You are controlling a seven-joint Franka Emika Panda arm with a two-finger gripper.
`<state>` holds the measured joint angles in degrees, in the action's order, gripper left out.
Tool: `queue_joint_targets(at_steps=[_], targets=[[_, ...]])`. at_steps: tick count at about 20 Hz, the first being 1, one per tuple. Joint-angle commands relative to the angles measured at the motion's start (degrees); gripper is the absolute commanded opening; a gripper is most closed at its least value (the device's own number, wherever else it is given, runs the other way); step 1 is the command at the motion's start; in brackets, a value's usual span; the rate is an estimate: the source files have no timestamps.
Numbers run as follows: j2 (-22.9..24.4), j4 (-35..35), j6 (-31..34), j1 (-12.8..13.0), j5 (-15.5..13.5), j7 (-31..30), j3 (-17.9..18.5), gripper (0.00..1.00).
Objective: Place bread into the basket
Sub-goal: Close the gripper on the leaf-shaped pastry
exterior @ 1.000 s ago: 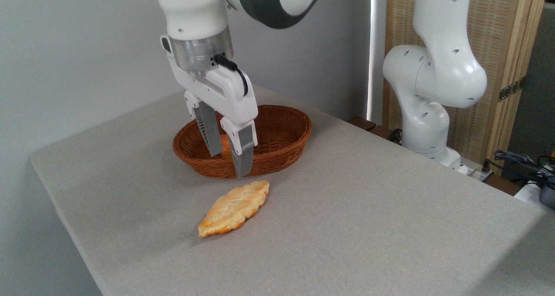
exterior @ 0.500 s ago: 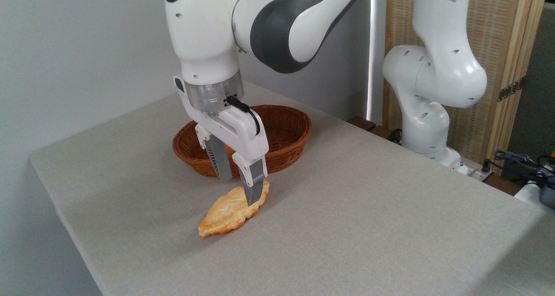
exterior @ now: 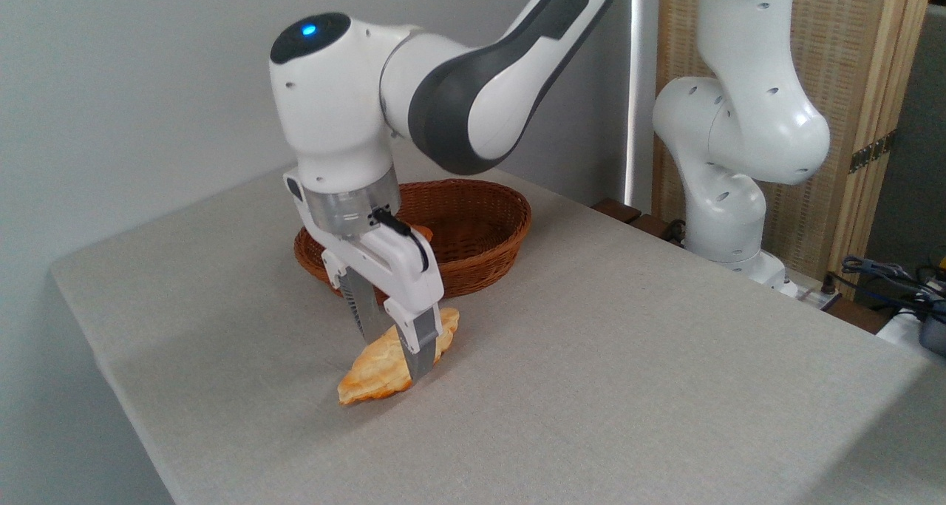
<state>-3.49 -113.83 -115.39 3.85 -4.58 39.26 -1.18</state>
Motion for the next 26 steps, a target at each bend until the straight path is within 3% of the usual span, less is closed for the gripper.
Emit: queue_joint_targets(at_steps=[1, 4, 18, 19, 23, 26], targets=[[-0.73, 0.10, -1.15, 0.46, -1.22, -1.30, 0.13, 1.00], [-0.81, 0.10, -1.15, 0.46, -3.77, -1.30, 0.13, 1.00], [-1.78, 0.19, -0.89, 0.81, -2.98, -0.51, -0.58, 1.00], [-1.78, 0.19, -0.80, 0.81, -2.81, -0.24, -0.58, 0.96], [-1.78, 0.19, -0.54, 0.81, -2.28, 1.25, -0.66, 0.54], [-1.69, 0.19, -0.27, 0.81, -2.28, 2.22, -0.58, 0.50]])
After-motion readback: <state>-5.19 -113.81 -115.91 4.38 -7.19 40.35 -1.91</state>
